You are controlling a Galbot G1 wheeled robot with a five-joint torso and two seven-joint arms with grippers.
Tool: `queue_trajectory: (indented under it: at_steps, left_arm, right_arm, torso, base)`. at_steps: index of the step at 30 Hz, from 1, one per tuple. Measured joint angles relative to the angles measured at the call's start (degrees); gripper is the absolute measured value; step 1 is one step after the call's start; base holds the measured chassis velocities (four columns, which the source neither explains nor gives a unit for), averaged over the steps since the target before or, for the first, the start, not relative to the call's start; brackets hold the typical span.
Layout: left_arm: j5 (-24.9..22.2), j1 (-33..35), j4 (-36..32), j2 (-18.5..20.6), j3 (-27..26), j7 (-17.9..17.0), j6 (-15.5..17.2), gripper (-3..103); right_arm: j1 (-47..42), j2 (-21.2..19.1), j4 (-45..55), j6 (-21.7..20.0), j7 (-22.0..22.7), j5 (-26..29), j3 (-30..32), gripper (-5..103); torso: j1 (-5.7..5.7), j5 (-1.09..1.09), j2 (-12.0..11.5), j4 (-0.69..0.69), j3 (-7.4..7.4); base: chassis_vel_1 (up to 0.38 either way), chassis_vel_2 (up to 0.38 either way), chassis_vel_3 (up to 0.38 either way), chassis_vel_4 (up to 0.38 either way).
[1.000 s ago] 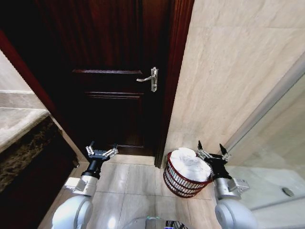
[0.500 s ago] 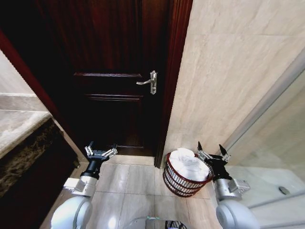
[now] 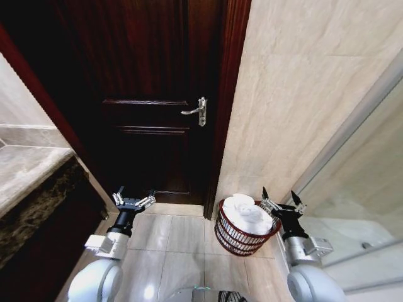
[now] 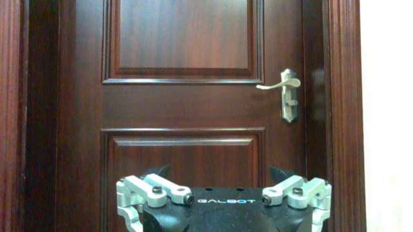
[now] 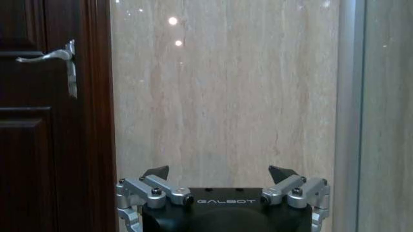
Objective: Discard the used towel into the hamper.
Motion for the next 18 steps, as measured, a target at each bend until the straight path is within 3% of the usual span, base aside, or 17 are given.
queue_trajectory:
  at_steps: [18]
  left_arm:
    - [0.11, 0.23, -0.13, -0.27, 0.02, 0.19, -0.22, 100]
  right_arm:
    - [-0.28, 0.08, -0.30, 2.02, -0.07, 0.72, -0.10, 100]
  torso:
    - [1.63, 0.00, 3.81, 0.00, 2.16]
  base:
    - [0.012, -0.008, -0.007, 0.011]
